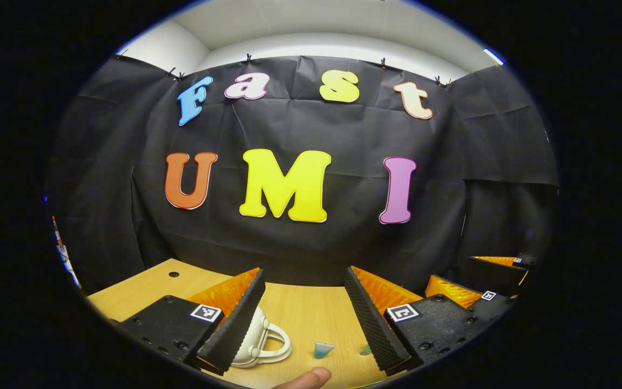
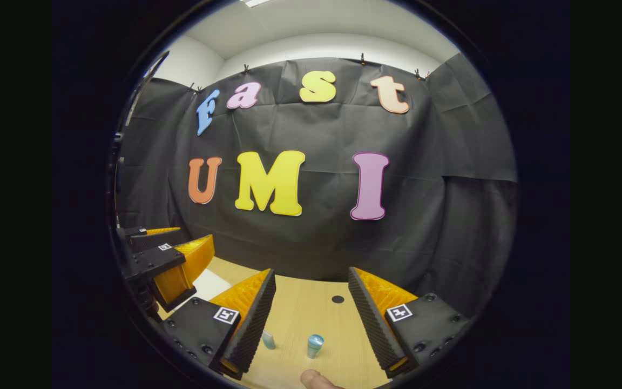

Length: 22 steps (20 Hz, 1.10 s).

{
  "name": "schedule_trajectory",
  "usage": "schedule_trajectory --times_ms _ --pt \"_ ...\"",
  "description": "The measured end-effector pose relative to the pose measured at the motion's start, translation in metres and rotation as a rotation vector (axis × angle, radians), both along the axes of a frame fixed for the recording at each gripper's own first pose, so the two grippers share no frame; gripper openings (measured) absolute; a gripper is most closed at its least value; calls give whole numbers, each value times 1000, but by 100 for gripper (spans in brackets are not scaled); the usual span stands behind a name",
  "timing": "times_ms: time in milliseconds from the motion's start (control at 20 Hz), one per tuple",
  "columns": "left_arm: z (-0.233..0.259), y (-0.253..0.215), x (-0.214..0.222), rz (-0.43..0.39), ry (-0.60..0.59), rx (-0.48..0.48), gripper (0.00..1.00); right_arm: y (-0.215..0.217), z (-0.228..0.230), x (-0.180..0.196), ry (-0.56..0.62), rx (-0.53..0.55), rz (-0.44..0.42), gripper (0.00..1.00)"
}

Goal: First open the suitcase, pack the skin care products into it, and then close the suitcase.

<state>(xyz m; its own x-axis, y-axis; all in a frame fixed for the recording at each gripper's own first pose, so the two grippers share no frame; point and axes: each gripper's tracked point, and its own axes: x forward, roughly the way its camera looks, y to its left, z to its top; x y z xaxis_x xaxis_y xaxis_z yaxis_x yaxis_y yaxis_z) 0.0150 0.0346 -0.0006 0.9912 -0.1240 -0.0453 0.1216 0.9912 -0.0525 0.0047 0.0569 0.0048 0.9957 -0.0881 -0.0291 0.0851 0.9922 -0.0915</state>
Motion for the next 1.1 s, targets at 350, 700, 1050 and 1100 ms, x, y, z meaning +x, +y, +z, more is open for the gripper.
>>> schedule_trajectory --times_ms 350,700,1050,1100 --pt "-13 3 2 -8 11 4 95 -5 -10 3 23 -1 -14 81" --pt "-91 28 0 -2 40 238 95 -44 -29 -1 49 -28 -117 80" --pt "-212 34 8 -99 72 709 97 -108 -48 -24 89 -48 -246 80" --pt "-230 36 9 -106 88 772 98 -115 -51 -28 95 -44 -261 80"
